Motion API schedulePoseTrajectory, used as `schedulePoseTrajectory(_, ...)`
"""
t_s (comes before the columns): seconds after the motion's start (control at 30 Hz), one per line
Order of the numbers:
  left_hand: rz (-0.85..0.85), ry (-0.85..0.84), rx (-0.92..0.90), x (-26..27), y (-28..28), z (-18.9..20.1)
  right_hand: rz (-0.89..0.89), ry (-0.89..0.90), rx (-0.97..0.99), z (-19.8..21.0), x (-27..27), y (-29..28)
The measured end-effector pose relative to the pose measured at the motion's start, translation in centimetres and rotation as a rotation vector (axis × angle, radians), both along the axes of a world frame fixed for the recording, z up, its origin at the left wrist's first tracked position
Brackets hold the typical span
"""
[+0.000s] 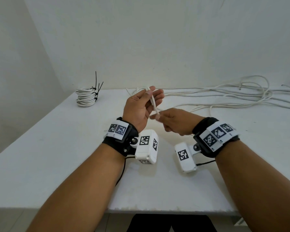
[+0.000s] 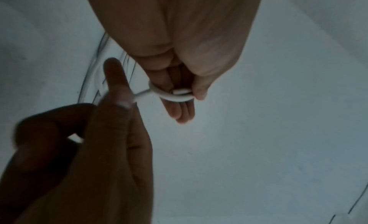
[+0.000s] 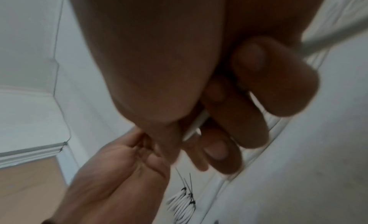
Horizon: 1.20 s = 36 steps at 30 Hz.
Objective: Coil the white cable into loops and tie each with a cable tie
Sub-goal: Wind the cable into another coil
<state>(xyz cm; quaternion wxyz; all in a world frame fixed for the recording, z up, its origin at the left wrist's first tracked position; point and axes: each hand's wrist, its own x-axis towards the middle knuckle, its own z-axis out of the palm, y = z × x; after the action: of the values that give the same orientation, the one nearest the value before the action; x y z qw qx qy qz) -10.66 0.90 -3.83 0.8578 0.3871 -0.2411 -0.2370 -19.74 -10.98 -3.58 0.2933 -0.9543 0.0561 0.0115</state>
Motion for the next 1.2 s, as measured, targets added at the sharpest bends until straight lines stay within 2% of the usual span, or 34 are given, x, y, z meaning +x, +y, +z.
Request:
schedulePoseTrajectory(0.1, 0.121, -0.038, 0.048, 0.5, -0.2, -0.5, 0.060, 0.064, -0.129, -0.2, 0.0, 1.1)
schedulePoseTrajectory(0.2, 0.216, -0.238, 0.208, 0.4, -0.3, -1.0, 0.121, 0.090, -0.243, 0.3, -0.2, 1.4)
schedulePoseTrajectory(0.3, 0.216, -0.427, 0.389, 0.0, -0.3, -1.2, 0.159, 0.086, -0.268, 0.4, -0.6, 1.3)
schedulePoseTrajectory(0.37, 0.197, -0.663, 0.671, 0.3, 0.0, -1.4, 0.155, -0.023, -0.261, 0.3, -0.8, 1.0)
schedulePoseTrajectory(0.43, 0.092, -0.869, 0.941, 0.7, 0.5, -1.6, 0.095, -0.195, -0.183, 0.4, -0.9, 0.5)
schedulePoseTrajectory(0.5, -0.079, -0.809, 1.026, 0.5, 0.9, -1.3, 0.024, -0.351, -0.084, 0.6, -1.1, -0.2)
schedulePoseTrajectory(0.6, -0.154, -0.643, 0.934, 0.0, 1.0, -0.7, -0.050, -0.492, 0.069, 0.8, -1.2, -1.5)
schedulePoseTrajectory(0.77, -0.212, -0.422, 0.604, -0.3, 1.2, -0.4, -0.071, -0.605, 0.195, 0.4, -1.2, -3.6)
schedulePoseTrajectory(0.9, -0.261, -0.288, 0.359, -0.4, 1.1, -0.1, -0.183, -0.654, 0.197, 0.2, -1.0, -4.4)
schedulePoseTrajectory(0.97, -0.296, -0.174, 0.215, -0.7, 1.2, 0.1, -0.185, -0.525, 0.195, 0.0, -1.1, -4.1)
schedulePoseTrajectory(1.03, -0.328, -0.078, 0.092, -0.7, 1.1, 0.3, -0.145, -0.312, 0.170, -0.4, -1.0, -3.7)
schedulePoseTrajectory(1.1, -0.280, -0.062, 0.064, -0.6, 0.8, 0.2, -0.104, -0.150, 0.117, -0.7, -0.7, -3.2)
schedulePoseTrajectory(1.2, -0.141, -0.033, 0.111, -0.1, 0.3, -0.2, -0.041, -0.041, -0.030, -0.4, -0.3, -1.7)
